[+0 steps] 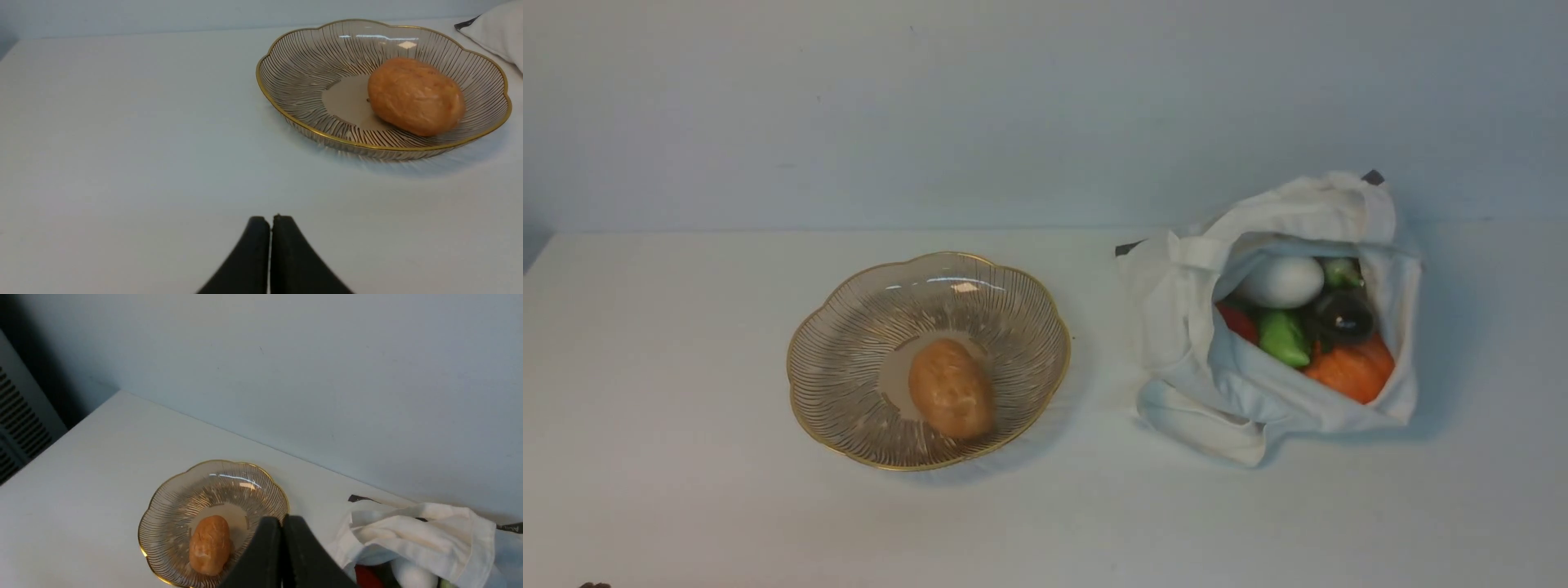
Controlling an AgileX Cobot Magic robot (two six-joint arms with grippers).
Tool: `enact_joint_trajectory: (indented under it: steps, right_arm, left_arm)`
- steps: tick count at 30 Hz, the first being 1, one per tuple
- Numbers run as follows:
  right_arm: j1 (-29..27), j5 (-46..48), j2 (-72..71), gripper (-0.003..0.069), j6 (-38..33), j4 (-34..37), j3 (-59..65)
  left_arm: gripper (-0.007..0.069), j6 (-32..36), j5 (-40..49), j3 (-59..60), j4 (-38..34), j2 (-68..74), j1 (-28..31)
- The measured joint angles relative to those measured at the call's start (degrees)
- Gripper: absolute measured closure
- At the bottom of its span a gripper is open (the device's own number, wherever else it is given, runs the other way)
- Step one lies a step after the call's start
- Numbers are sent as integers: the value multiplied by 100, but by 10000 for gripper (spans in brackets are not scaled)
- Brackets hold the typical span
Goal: Take vegetables from cloth bag on white table place on plate.
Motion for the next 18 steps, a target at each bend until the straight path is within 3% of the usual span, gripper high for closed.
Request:
enact_joint_trajectory:
  steps: [6, 10, 14, 18]
  right_arm:
    - [0, -1588, -1990, 673, 82, -64, 2341]
    - [0, -3189, -3736, 673, 87, -506, 3993]
    - [0, -4306, -4951, 673, 87, -793, 5072]
    - [0, -4850, -5579, 673, 87, -840, 5636]
  left_arm:
    - [633, 0, 0, 0, 0, 0, 0]
    - [633, 0, 0, 0, 0, 0, 0]
    - [633, 0, 0, 0, 0, 0, 0]
    - [633, 0, 0, 0, 0, 0, 0]
